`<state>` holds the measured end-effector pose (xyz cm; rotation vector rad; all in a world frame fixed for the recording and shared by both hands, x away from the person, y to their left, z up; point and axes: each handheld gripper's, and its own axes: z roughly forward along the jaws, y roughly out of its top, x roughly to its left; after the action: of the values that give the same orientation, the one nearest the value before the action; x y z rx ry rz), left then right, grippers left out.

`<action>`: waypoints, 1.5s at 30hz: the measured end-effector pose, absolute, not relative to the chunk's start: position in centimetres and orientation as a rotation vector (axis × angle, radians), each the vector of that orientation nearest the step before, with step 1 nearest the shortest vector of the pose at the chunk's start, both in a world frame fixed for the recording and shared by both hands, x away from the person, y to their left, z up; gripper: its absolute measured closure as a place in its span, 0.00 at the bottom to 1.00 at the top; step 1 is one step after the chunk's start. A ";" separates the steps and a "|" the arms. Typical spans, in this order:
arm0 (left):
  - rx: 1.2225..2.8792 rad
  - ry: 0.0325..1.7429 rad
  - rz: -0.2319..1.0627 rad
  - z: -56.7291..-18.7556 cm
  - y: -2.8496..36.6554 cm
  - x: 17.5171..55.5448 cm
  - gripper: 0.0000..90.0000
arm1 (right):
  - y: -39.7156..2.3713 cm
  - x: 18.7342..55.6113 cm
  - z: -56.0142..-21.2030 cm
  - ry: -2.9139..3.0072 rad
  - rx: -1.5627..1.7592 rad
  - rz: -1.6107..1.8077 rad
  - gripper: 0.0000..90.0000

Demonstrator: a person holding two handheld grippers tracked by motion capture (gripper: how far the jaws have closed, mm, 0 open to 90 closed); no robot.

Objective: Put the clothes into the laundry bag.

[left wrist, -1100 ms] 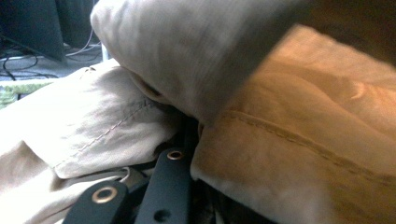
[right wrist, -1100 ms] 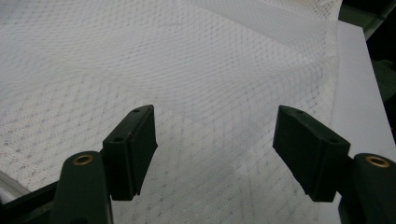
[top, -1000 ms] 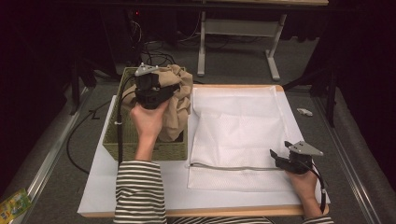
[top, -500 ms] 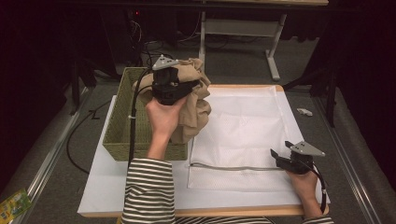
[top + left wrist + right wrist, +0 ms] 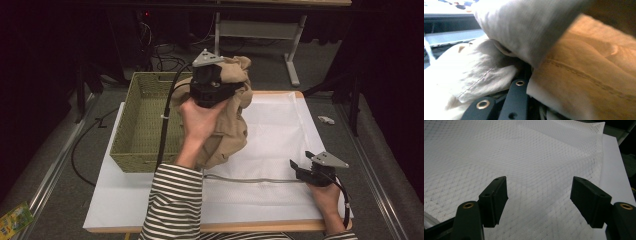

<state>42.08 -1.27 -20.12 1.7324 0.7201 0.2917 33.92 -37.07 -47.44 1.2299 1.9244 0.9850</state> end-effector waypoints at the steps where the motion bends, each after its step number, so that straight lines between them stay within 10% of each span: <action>1: 1.738 0.709 0.287 -19.9 -1.8 42.0 0.90 | -37.1 33.9 -47.4 1.925 1.225 0.984 0.33; 17: 1.764 0.547 0.187 -18.2 -8.6 40.8 0.90 | -37.3 33.8 -47.4 1.895 1.234 1.013 0.35; 45: 1.889 0.835 0.340 -29.3 -9.0 45.9 0.87 | -37.9 33.5 -47.3 1.841 1.270 1.035 0.43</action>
<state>45.94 -9.02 -29.27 1.8887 0.8354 0.3395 33.54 -37.89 -47.34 1.2702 1.8410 1.0354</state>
